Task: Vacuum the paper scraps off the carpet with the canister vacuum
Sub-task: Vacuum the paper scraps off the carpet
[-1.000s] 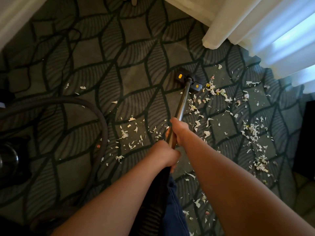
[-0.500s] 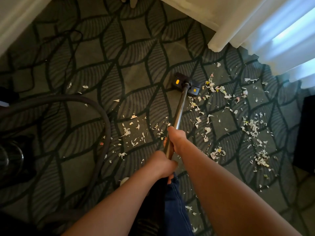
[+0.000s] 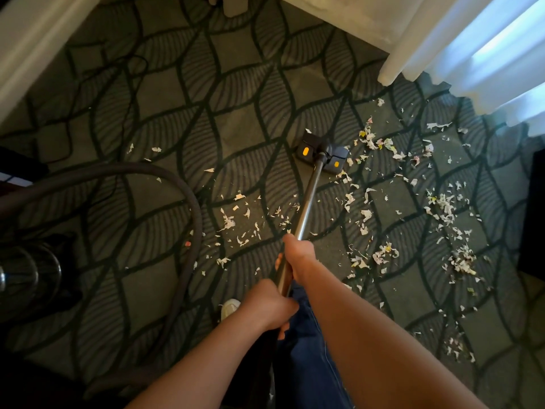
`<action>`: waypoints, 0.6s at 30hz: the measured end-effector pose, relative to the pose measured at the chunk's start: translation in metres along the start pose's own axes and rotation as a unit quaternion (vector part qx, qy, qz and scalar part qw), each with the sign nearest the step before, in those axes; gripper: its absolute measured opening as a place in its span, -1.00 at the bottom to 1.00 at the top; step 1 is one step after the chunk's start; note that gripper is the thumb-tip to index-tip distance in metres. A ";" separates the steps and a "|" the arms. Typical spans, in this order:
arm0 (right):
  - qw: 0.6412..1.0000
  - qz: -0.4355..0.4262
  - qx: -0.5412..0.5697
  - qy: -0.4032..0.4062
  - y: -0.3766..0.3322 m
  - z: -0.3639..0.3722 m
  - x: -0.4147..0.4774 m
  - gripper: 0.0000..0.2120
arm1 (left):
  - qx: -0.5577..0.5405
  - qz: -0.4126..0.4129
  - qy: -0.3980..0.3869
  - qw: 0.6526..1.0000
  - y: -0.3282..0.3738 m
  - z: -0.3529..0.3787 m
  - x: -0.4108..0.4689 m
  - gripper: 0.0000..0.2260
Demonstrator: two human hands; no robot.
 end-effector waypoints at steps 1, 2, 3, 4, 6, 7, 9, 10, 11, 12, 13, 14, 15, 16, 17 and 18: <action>1.000 0.003 0.001 0.000 0.006 0.000 -0.004 -0.72 | -0.005 -0.002 0.000 1.000 -0.007 0.001 0.000 -0.94; 1.000 0.005 0.000 -0.002 0.011 0.000 -0.008 -0.73 | -0.008 -0.003 0.000 1.000 -0.012 0.003 0.000 -0.93; 1.000 0.005 0.001 -0.004 0.014 0.001 -0.011 -0.74 | -0.009 -0.001 0.001 1.000 -0.016 0.004 0.000 -0.92; 1.000 0.004 0.004 -0.005 0.015 0.001 -0.014 -0.75 | -0.009 0.002 0.003 1.000 -0.018 0.005 0.000 -0.91; 1.000 0.000 0.014 0.000 0.015 0.000 -0.014 -0.76 | -0.006 0.007 0.009 1.000 -0.019 0.005 0.000 -0.90; 1.000 -0.003 0.019 0.006 0.014 -0.001 -0.013 -0.77 | -0.006 0.009 0.014 1.000 -0.018 0.004 0.001 -0.88; 0.999 -0.012 0.024 0.019 0.011 -0.002 -0.011 -0.78 | -0.010 0.013 0.020 1.000 -0.015 0.002 0.002 -0.85; 0.999 -0.017 0.023 0.022 0.012 -0.002 -0.010 -0.79 | -0.011 0.015 0.024 1.000 -0.014 0.002 0.002 -0.85; 0.999 -0.022 0.024 0.025 0.012 -0.002 -0.010 -0.81 | -0.010 0.016 0.029 0.999 -0.014 0.001 0.001 -0.86; 0.999 -0.027 0.025 0.030 0.013 -0.002 -0.011 -0.82 | -0.007 0.017 0.036 0.999 -0.015 0.001 0.001 -0.87; 0.999 -0.032 0.029 0.033 0.013 -0.002 -0.011 -0.83 | -0.004 0.018 0.043 0.999 -0.016 0.000 0.001 -0.88; 0.998 -0.037 0.034 0.038 0.013 -0.003 -0.012 -0.83 | -0.002 0.022 0.048 0.999 -0.017 0.000 0.001 -0.89; 0.997 -0.045 0.037 0.043 0.010 -0.003 -0.013 -0.82 | -0.002 0.029 0.050 0.998 -0.016 0.000 0.001 -0.90; 0.996 -0.055 0.042 0.050 0.006 -0.004 -0.013 -0.82 | -0.003 0.037 0.052 0.998 -0.014 -0.001 0.002 -0.91; 0.995 -0.064 0.046 0.055 0.000 -0.004 -0.011 -0.83 | -0.005 0.046 0.055 0.997 -0.010 -0.003 0.001 -0.92; 0.994 -0.075 0.048 0.059 -0.010 -0.005 -0.007 -0.83 | -0.006 0.056 0.059 0.997 -0.003 -0.005 0.001 -0.93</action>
Point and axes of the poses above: each hand's wrist, its own x-axis towards the middle knuckle, its own z-axis out of the palm, y = z × x, the point moved 8 cm from there along x, towards the middle knuckle, and after that the axes turned 15 degrees about -z, right-handed, at the moved point
